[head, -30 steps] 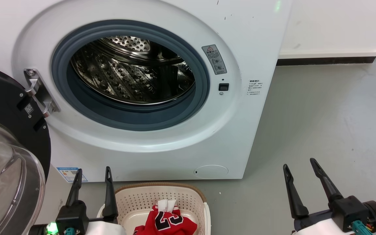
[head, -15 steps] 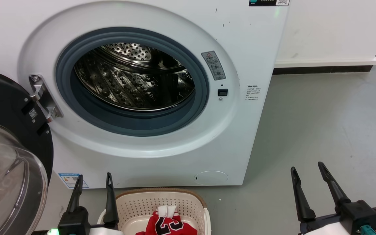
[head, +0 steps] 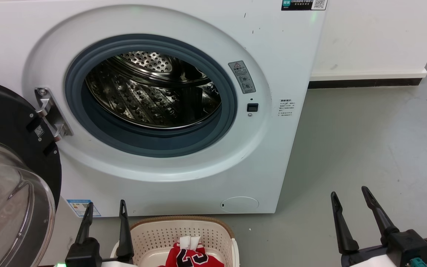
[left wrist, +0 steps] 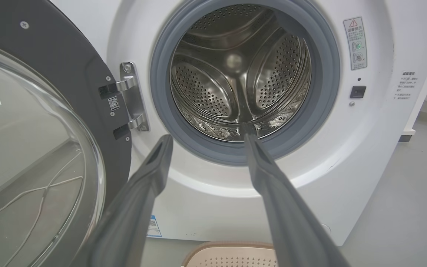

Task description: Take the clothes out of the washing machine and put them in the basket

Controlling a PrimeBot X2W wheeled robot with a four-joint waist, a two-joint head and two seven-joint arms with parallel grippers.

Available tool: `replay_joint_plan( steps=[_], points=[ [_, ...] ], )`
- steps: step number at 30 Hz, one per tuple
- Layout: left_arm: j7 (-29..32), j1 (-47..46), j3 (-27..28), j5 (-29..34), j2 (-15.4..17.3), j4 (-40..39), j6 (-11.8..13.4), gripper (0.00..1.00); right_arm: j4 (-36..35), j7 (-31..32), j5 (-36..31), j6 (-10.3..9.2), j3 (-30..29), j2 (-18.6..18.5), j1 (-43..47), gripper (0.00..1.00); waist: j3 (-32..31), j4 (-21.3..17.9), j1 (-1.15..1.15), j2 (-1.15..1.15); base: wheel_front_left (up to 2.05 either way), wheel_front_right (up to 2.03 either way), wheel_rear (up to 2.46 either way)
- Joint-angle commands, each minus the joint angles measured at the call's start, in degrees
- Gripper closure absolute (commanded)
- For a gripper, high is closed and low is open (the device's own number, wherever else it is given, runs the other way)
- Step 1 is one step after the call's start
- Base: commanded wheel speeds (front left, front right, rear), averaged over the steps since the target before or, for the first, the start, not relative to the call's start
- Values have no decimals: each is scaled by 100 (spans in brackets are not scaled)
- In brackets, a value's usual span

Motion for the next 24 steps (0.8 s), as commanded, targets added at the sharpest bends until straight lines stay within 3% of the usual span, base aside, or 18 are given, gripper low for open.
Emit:
replay_joint_plan(
  steps=[1, 20, 21, 24],
  points=[
    [-15, 53, 17, 15, -13, 16, -13, 0, -10, -11, -14, -4, -11, 10, 70, 0, 2, -6, 0, 0, 0, 0, 0],
    [-15, -11, 45, 29, -13, 58, -30, 0, -4, -11, -15, -4, 36, 10, 70, 0, 0, -17, 0, 0, 0, 0, 0],
    [1, 13, 20, 12, -1, 71, -40, 100, 17, 0, 5, 1, 33, 0, 4, 100, 0, -18, 0, 0, 0, 0, 0],
    [25, 63, 5, -20, -6, 245, -48, 100, 167, 7, 30, 1, 42, 0, 31, 100, 0, -18, 0, 0, 0, 0, 0]
  ],
)
